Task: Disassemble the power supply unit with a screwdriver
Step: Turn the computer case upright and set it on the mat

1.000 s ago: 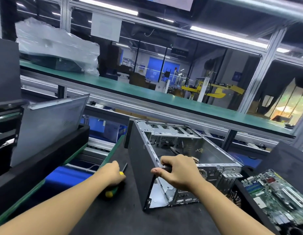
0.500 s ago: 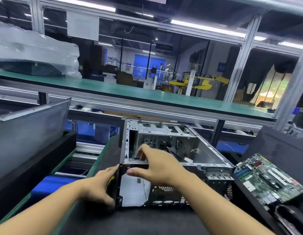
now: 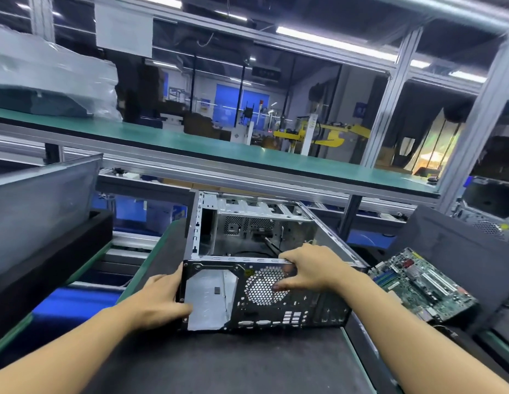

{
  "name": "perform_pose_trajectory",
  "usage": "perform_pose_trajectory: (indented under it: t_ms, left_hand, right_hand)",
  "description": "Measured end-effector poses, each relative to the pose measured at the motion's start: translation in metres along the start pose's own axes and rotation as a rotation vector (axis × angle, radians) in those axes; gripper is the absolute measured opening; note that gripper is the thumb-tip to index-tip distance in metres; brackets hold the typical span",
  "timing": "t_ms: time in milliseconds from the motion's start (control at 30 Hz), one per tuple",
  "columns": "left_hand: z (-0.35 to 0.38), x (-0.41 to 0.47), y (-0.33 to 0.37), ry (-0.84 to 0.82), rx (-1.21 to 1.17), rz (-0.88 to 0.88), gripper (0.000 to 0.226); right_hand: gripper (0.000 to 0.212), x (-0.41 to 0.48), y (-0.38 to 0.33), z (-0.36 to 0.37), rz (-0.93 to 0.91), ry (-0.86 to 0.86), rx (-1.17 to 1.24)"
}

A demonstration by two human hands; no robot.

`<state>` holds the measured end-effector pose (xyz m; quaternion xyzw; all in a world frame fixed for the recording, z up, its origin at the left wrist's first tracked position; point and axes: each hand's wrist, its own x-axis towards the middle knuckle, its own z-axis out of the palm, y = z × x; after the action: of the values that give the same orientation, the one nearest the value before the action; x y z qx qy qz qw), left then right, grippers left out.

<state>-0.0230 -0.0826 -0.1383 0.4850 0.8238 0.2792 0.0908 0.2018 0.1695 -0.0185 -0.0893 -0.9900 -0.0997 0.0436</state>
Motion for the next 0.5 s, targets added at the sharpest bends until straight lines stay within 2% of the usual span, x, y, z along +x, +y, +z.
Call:
perform_pose_trajectory:
  t_ms: [67, 133, 267, 367, 500]
  left_hand:
    - [0.001, -0.002, 0.002, 0.013, 0.037, 0.038, 0.032]
    - [0.001, -0.003, 0.002, 0.009, 0.054, 0.052, 0.037]
    - [0.004, -0.002, 0.003, 0.090, 0.071, 0.011, 0.026]
    - [0.001, -0.001, 0.004, 0.170, -0.073, -0.074, 0.052]
    - [-0.023, 0.011, 0.020, 0.283, -0.170, -0.170, 0.053]
  right_hand:
    - [0.059, 0.000, 0.000, 0.002, 0.002, 0.040, -0.009]
    - [0.061, 0.000, 0.000, 0.002, 0.006, 0.059, 0.005]
    - [0.061, 0.002, -0.003, 0.000, 0.019, 0.082, 0.045]
    - [0.065, 0.006, -0.004, -0.008, 0.040, 0.133, 0.048]
    - [0.065, 0.011, -0.003, -0.030, 0.083, 0.141, 0.133]
